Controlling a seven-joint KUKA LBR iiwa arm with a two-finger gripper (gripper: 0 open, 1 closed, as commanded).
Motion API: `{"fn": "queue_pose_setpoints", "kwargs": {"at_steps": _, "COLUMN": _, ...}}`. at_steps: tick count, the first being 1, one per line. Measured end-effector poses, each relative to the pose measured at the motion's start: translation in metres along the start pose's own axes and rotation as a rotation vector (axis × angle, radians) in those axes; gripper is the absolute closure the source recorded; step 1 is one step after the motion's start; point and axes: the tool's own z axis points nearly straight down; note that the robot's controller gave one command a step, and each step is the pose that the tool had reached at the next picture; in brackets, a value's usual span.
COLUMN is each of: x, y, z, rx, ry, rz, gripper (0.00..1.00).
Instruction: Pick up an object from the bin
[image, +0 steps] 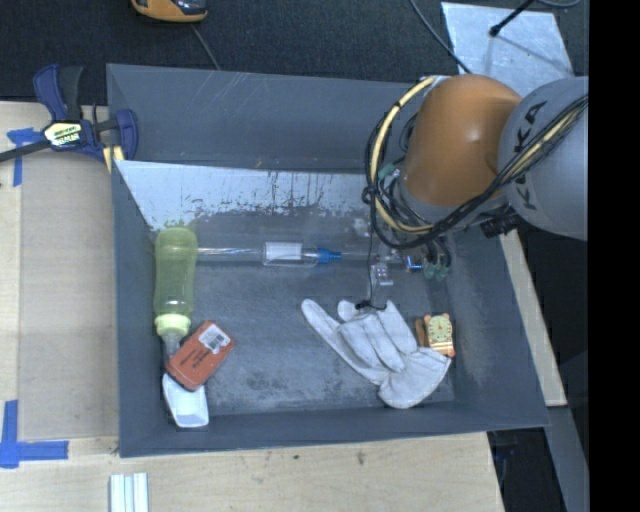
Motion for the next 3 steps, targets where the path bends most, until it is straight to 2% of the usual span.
{"fn": "queue_pose_setpoints", "kwargs": {"at_steps": 1, "x": -0.001, "y": 0.0, "z": -0.005, "rx": 0.0, "ry": -0.008, "rz": 0.0, "gripper": 0.0}}
{"fn": "queue_pose_setpoints", "kwargs": {"at_steps": 2, "x": 0.025, "y": -0.037, "z": 0.064, "rx": -0.001, "ry": -0.011, "rz": 0.094, "gripper": 0.0}}
{"fn": "queue_pose_setpoints", "kwargs": {"at_steps": 3, "x": 0.034, "y": -0.047, "z": 0.062, "rx": 0.0, "ry": -0.004, "rz": 0.05, "gripper": 0.0}}
